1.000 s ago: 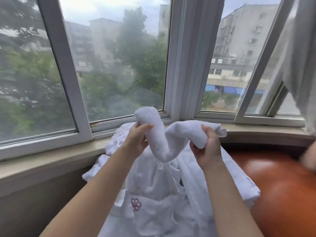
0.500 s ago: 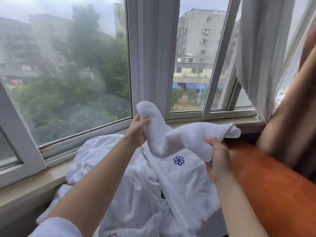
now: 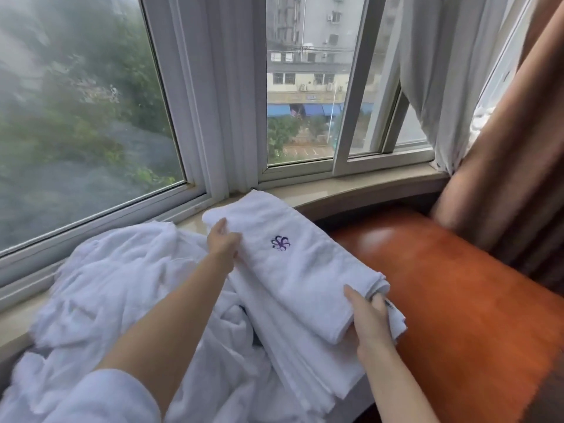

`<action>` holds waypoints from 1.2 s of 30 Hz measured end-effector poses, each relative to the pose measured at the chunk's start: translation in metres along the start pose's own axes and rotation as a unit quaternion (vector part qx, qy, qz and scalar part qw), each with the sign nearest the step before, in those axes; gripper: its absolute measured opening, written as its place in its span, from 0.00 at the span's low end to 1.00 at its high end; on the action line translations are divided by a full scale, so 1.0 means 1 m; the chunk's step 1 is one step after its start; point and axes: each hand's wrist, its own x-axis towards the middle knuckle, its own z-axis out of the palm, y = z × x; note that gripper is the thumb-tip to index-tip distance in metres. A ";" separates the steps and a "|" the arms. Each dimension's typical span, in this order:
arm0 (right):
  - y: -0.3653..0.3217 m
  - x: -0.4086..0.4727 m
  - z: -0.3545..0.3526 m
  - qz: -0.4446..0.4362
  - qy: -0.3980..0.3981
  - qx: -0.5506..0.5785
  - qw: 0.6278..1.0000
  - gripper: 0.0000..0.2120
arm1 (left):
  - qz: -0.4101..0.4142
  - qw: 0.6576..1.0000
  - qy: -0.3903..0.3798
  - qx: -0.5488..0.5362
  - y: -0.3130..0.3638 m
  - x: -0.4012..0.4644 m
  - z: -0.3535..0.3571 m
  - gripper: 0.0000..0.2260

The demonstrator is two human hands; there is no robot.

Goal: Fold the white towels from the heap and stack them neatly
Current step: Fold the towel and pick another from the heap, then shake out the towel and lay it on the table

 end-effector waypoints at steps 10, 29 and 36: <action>0.026 -0.033 -0.018 -0.033 0.093 -0.102 0.990 0.11 | 0.025 0.997 -0.009 0.071 -0.032 -0.030 -0.004 0.33; 0.002 -0.030 -0.029 -0.235 0.126 -0.495 0.827 0.15 | 0.172 0.741 -0.177 0.624 -0.062 -0.129 0.020 0.19; 0.050 -0.006 -0.030 -0.238 0.062 -0.640 0.728 0.23 | 0.220 0.686 -0.121 0.683 -0.087 -0.135 0.013 0.22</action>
